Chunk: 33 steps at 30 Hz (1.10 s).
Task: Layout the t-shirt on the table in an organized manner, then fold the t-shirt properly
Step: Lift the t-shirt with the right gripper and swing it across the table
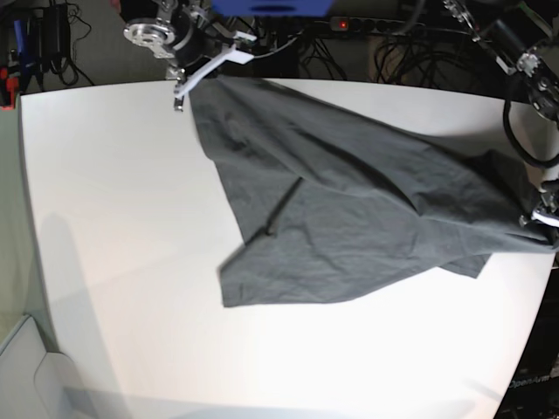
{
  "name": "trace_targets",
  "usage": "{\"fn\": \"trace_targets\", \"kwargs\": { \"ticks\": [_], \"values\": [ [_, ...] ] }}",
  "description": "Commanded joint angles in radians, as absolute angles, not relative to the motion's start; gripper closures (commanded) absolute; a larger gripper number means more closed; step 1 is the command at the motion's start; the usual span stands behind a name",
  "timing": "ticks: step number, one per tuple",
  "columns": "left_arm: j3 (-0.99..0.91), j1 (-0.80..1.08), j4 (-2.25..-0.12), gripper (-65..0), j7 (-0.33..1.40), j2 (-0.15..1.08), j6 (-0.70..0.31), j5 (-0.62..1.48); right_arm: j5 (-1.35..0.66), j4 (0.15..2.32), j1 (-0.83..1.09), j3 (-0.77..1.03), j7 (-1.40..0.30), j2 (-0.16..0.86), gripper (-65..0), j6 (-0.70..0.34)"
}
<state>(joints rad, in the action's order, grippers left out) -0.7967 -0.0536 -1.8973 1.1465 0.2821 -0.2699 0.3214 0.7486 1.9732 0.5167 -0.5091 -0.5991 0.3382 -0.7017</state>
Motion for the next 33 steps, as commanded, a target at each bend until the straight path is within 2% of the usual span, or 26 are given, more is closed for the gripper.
{"fn": "trace_targets", "kwargs": {
  "ticks": [1, 7, 11, 16, 18, 22, 25, 29, 33],
  "values": [
    [-0.800, -0.070, -1.916, -0.2, 1.118, 0.300, -0.268, 0.328, 0.745, 1.994, 0.535, -0.533, -0.595, 0.361, -1.0, -0.698],
    [-0.800, -0.073, -1.916, -0.2, 1.118, 0.302, -0.268, 0.328, 0.745, 1.989, 0.541, -0.679, -0.599, 0.414, -1.0, -0.698],
    [-0.800, -0.077, -1.916, -0.2, 1.118, 0.302, -0.268, 0.328, 0.762, 1.989, 0.526, -0.670, -0.638, 0.394, -1.0, -0.698],
    [-0.800, -0.077, -1.916, -0.2, 1.118, 0.300, -0.268, 0.328, 0.894, 1.988, 0.492, -0.670, -0.762, 0.390, -1.3, -0.698],
    [-0.800, -0.077, -1.916, -0.2, 1.118, 0.298, -0.268, 0.328, 0.912, 1.988, 0.486, -0.661, -0.765, 0.395, -3.2, -0.698],
    [-0.800, -0.077, -1.916, -0.2, 1.118, 0.297, -0.268, 0.328, 0.952, 1.994, 0.470, -0.595, -0.763, 0.404, -11.0, -0.698],
    [-0.802, -0.077, -1.916, -0.2, 1.118, 0.297, -0.268, 0.328, 0.969, 1.998, 0.440, -0.541, -0.760, 0.398, -13.7, -0.698],
    [-0.802, -0.077, -1.916, -0.2, 1.118, 0.297, -0.268, 0.328, 0.970, 1.998, 0.361, -0.487, -0.765, 0.355, -11.0, -0.698],
    [-0.803, -0.073, -1.916, -0.2, 1.118, 0.297, -0.268, 0.328, 0.964, 1.989, 0.257, -0.472, -0.760, 0.245, -5.0, -0.698]
  ]
}}
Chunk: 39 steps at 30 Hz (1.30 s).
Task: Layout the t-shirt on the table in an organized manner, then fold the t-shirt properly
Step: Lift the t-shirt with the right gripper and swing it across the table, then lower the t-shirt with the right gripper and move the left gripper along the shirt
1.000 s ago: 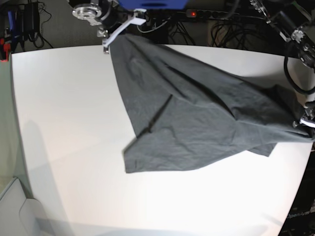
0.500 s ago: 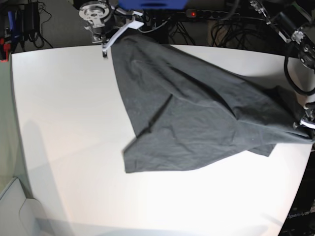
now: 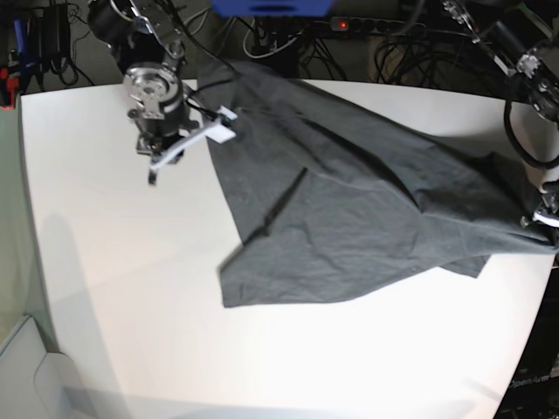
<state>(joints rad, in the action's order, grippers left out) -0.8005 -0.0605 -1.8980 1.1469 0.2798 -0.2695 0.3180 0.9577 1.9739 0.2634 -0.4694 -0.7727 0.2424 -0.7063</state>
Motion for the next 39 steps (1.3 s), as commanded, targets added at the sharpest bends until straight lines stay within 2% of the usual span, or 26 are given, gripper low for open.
{"fn": "trace_targets", "kwargs": {
  "ticks": [1, 4, 7, 10, 13, 18, 22, 29, 35, 39],
  "values": [
    [-0.803, -0.071, -1.916, -0.2, 1.118, 0.297, -0.268, 0.328, 0.963, 1.986, 0.222, -0.481, -0.760, 0.205, -3.6, -0.698],
    [-0.802, -0.070, -1.916, -0.2, 1.118, 0.289, -0.268, 0.328, 0.921, 1.936, 0.122, -0.490, -0.760, 0.093, -2.6, -0.698],
    [-0.806, -0.068, -1.916, -0.2, 1.118, 0.280, -0.268, 0.328, 0.908, 1.767, 0.021, -0.486, -0.759, 0.010, -2.3, -0.698],
    [-0.808, -0.056, -1.917, -0.2, 1.119, 0.277, -0.268, 0.328, 0.906, 1.577, -0.061, -0.484, -0.757, -0.033, -2.3, -0.698],
    [-0.808, -0.050, -1.917, -0.2, 1.119, 0.277, -0.268, 0.328, 0.863, 1.500, -0.096, -0.484, -0.728, -0.050, -2.3, -0.698],
    [-0.808, -0.044, -1.917, -0.2, 1.121, 0.277, -0.268, 0.328, 0.837, 1.419, -0.104, -0.484, -0.717, -0.044, -2.3, -0.698],
    [-0.809, -0.016, -1.931, -0.2, 1.121, 0.282, -0.268, 0.326, 0.837, 1.349, -0.104, -0.383, -0.713, -0.041, -2.3, -0.698],
    [-0.802, 0.035, -1.972, -0.2, 1.129, 0.251, -0.268, 0.328, 0.839, 1.342, -0.101, -0.200, -0.653, 0.056, -2.3, -0.698],
    [-0.796, 0.061, -1.968, -0.2, 1.130, 0.189, -0.268, 0.328, 0.840, 1.343, -0.073, -0.119, -0.651, 0.128, -2.3, -0.698],
    [-0.720, 0.073, -1.965, -0.2, 1.124, 0.154, -0.268, 0.321, 0.839, 1.342, -0.061, -0.096, -0.651, 0.153, -2.3, -0.698]
  ]
}}
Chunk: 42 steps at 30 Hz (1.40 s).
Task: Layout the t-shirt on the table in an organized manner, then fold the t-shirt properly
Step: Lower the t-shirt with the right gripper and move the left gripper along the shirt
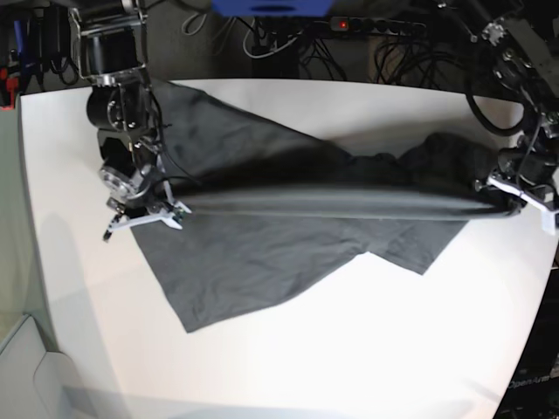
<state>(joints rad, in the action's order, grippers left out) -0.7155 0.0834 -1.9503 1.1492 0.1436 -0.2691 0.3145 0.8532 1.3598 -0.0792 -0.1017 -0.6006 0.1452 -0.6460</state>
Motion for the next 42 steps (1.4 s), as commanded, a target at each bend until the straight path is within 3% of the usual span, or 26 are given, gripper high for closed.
{"fn": "trace_targets", "kwargs": {
  "ticks": [1, 7, 20, 22, 27, 29, 36, 38, 42],
  "values": [
    [-0.693, 0.082, -1.965, -0.2, 1.121, 0.147, -0.268, 0.321, 0.839, 1.342, -0.061, -0.094, -0.651, 0.156, -2.3, -0.698],
    [-0.587, 0.105, -1.957, -0.2, 1.130, 0.137, -0.260, 0.318, 0.842, 1.362, -0.090, -0.064, -0.659, 0.150, -2.2, -0.698],
    [-0.582, 0.245, -1.962, -1.0, 1.132, 0.174, -0.268, 0.328, 0.842, 1.374, -0.094, -0.065, -0.657, 0.143, -2.3, -0.698],
    [-0.582, 0.255, -1.962, -6.4, 1.132, 0.182, -0.268, 0.328, 0.842, 1.372, -0.094, -0.065, -0.654, 0.134, -2.3, -0.698],
    [-0.585, 0.278, -1.962, -36.3, 1.132, 0.183, -0.269, 0.328, 0.842, 1.371, -0.093, -0.067, -0.654, 0.130, -2.3, -0.698],
    [-0.584, 0.280, -1.963, -43.0, 1.132, 0.185, -0.280, 0.329, 0.842, 1.371, -0.094, -0.067, -0.653, 0.120, -2.4, -0.698],
    [-0.645, 0.294, -2.005, -43.5, 1.121, 0.197, -0.656, 0.398, 0.842, 1.369, -0.091, -0.068, -0.653, 0.114, -2.4, -0.698],
    [-0.734, 0.220, -1.995, -43.5, 1.129, 0.183, -0.664, 0.456, 0.842, 1.369, -0.088, -0.068, -0.651, 0.113, -2.4, -0.698],
    [-0.829, 0.041, -1.957, -43.7, 1.132, 0.139, -0.567, 0.469, 0.842, 1.369, -0.088, -0.068, -0.651, 0.104, -2.4, -0.698]
  ]
}}
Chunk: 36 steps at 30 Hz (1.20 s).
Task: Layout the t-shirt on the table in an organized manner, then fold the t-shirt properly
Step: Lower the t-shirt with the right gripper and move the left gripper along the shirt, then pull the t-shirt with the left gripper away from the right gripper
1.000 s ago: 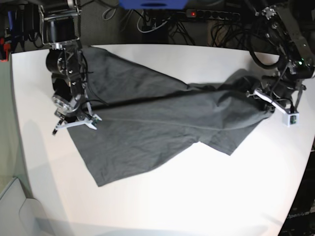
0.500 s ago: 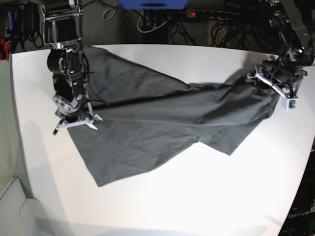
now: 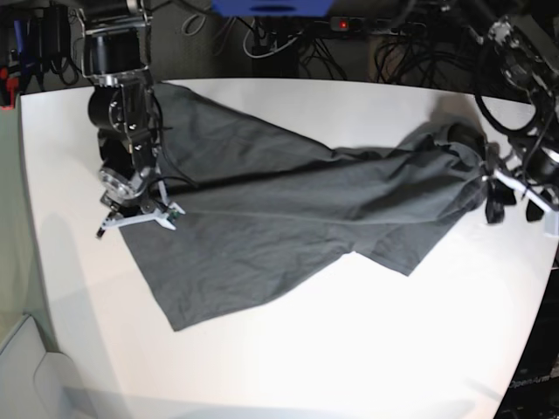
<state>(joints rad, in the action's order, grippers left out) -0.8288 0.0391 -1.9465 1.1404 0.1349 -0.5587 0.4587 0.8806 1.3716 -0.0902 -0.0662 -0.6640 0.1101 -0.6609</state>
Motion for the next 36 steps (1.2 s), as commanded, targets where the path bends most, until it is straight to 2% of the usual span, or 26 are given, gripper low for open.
{"fn": "trace_targets", "kwargs": {
  "ticks": [1, 6, 10, 11, 12, 14, 16, 17, 20, 22, 27, 30, 36],
  "values": [
    [-0.829, 0.001, -1.942, -43.7, 1.132, 0.139, -0.526, 0.469, 0.842, 1.369, -0.087, -0.070, -0.651, 0.099, -2.4, -0.698],
    [-0.757, -0.142, -1.771, -43.7, 1.125, 0.137, -0.357, 0.470, 0.842, 1.369, -0.091, -0.070, -0.651, 0.094, -2.5, -0.698],
    [-0.644, -0.206, -1.544, -43.0, 1.113, 0.145, -0.275, 0.469, 0.842, 1.369, -0.090, -0.070, -0.651, 0.093, -2.5, -0.698],
    [-0.622, -0.222, -1.492, -40.9, 1.095, 0.145, -0.260, 0.469, 0.842, 1.369, -0.090, -0.070, -0.651, 0.093, -2.5, -0.698],
    [-0.604, -0.231, -1.448, -35.7, 1.066, 0.142, -0.240, 0.469, 0.842, 1.369, -0.090, -0.070, -0.651, 0.093, -2.5, -0.698],
    [-0.570, -0.232, -1.391, -20.9, 1.004, 0.139, -0.191, 0.469, 0.842, 1.369, -0.090, -0.070, -0.651, 0.093, -2.5, -0.698],
    [-0.544, -0.232, -1.359, -3.2, 0.966, 0.139, -0.134, 0.469, 0.842, 1.369, -0.091, -0.070, -0.651, 0.093, -2.5, -0.698],
    [-0.542, -0.231, -1.348, 0.0, 0.957, 0.137, -0.108, 0.469, 0.842, 1.369, -0.091, -0.070, -0.651, 0.094, -2.5, -0.698],
    [-0.544, -0.220, -1.313, -3.1, 0.943, 0.137, -0.039, 0.469, 0.842, 1.369, -0.088, -0.070, -0.651, 0.097, -2.5, -0.698],
    [-0.545, -0.216, -1.291, -0.1, 0.921, 0.139, 0.004, 0.469, 0.842, 1.369, -0.087, -0.070, -0.651, 0.099, -2.5, -0.698],
    [-0.542, -0.205, -1.225, -0.4, 0.849, 0.147, 0.104, 0.469, 0.842, 1.369, -0.085, -0.070, -0.651, 0.099, -2.5, -0.698],
    [-0.541, -0.214, -1.144, -0.4, 0.760, 0.148, 0.116, 0.469, 0.842, 1.369, -0.085, -0.070, -0.651, 0.099, -2.4, -0.698],
    [-0.536, -0.366, -0.869, -0.4, 0.579, 0.166, 0.119, 0.469, 0.842, 1.369, -0.085, -0.070, -0.651, 0.099, -2.4, -0.698]
  ]
}}
